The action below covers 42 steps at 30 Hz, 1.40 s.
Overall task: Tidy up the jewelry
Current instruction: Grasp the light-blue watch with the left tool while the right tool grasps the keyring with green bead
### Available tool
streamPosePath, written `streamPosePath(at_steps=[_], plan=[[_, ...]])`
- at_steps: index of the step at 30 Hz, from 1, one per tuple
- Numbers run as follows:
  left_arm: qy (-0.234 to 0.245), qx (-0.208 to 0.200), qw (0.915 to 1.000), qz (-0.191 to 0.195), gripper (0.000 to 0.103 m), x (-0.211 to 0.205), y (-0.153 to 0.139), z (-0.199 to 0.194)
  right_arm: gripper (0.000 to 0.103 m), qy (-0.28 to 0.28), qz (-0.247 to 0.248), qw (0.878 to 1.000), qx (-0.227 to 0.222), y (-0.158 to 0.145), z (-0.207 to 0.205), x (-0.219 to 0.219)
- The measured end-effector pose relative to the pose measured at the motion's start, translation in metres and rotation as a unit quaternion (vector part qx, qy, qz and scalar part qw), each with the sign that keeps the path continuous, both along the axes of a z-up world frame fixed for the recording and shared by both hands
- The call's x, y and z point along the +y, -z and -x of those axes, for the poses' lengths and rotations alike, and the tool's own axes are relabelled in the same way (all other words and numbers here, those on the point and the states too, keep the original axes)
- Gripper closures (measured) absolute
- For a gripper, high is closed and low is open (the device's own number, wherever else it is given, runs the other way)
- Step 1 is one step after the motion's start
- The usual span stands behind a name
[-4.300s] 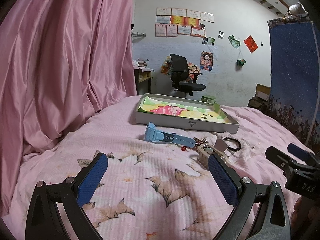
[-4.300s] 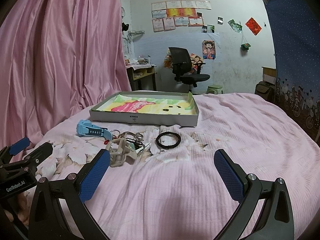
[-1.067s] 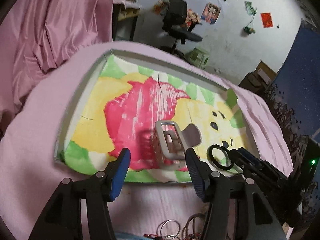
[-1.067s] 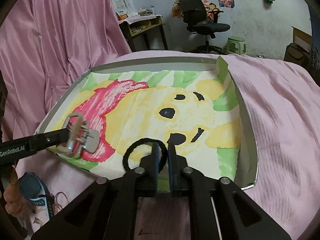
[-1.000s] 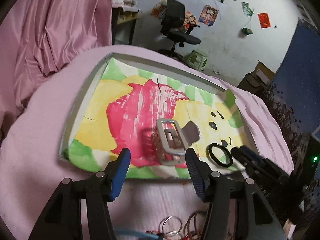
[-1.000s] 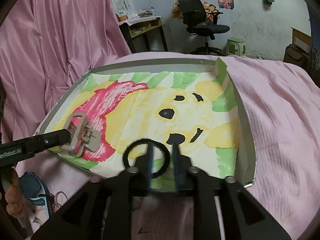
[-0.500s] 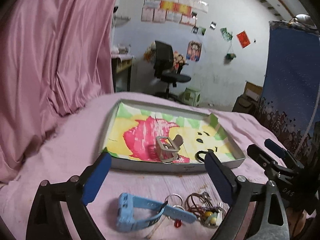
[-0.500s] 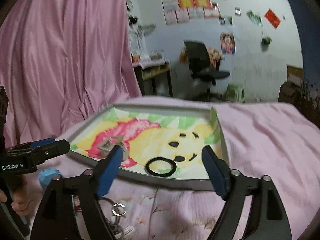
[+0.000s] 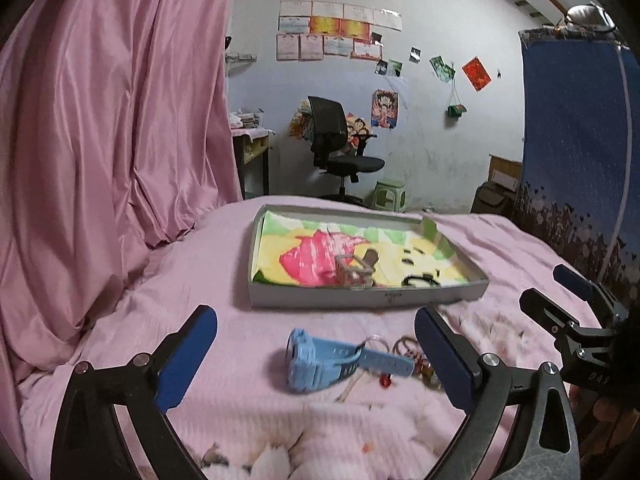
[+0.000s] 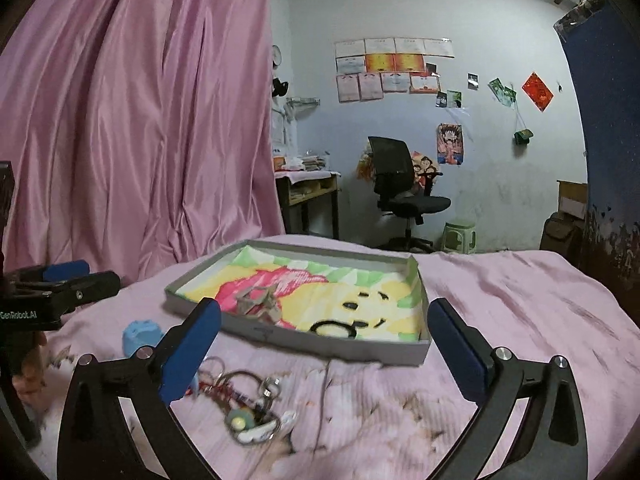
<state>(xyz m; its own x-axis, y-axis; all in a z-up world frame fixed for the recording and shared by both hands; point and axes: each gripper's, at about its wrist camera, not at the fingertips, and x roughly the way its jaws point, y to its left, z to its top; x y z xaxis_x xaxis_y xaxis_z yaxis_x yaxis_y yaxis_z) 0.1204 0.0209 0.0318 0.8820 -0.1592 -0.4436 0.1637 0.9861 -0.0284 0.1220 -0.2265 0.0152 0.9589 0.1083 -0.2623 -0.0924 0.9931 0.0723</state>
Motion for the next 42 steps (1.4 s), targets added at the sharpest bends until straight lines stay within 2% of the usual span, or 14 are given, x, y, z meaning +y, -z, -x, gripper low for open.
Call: streamPosePath(at_steps=[10, 17, 23, 26, 28, 33, 37, 39, 42], plan=[[-0.008, 0.061, 0.998, 0.01, 0.003, 0.017, 0.026, -0.004, 0.002, -0.018, -0.019, 0.995, 0.092, 0.022, 0.002, -0.002], [-0.009, 0.121, 0.9926, -0.001, 0.003, 0.018, 0.044, -0.021, 0.002, -0.027, 0.005, 0.989, 0.144, 0.038, -0.007, 0.008], [0.003, 0.131, 0.9914, -0.006, 0.003, 0.013, 0.048, -0.028, 0.004, -0.045, 0.022, 0.982, 0.183, 0.048, -0.014, 0.018], [0.015, 0.129, 0.9915, -0.01, 0.004, 0.009, 0.048, -0.032, 0.02, -0.051, 0.017, 0.979, 0.194, 0.051, -0.017, 0.018], [0.019, 0.126, 0.9917, -0.012, 0.006, 0.006, 0.047, -0.034, 0.035, -0.053, 0.014, 0.978, 0.202, 0.053, -0.02, 0.018], [0.027, 0.135, 0.9905, -0.003, 0.021, 0.006, 0.048, -0.043, 0.055, -0.075, 0.004, 0.973, 0.217, 0.058, -0.026, 0.021], [0.033, 0.147, 0.9885, 0.005, 0.031, 0.006, 0.053, -0.051, 0.059, -0.1, 0.012, 0.969, 0.225, 0.061, -0.03, 0.033], [0.036, 0.151, 0.9879, 0.006, 0.033, 0.004, 0.054, -0.054, 0.064, -0.113, 0.019, 0.966, 0.232, 0.063, -0.034, 0.041], [0.039, 0.152, 0.9876, 0.006, 0.034, 0.002, 0.055, -0.057, 0.065, -0.116, 0.024, 0.963, 0.242, 0.067, -0.042, 0.047]])
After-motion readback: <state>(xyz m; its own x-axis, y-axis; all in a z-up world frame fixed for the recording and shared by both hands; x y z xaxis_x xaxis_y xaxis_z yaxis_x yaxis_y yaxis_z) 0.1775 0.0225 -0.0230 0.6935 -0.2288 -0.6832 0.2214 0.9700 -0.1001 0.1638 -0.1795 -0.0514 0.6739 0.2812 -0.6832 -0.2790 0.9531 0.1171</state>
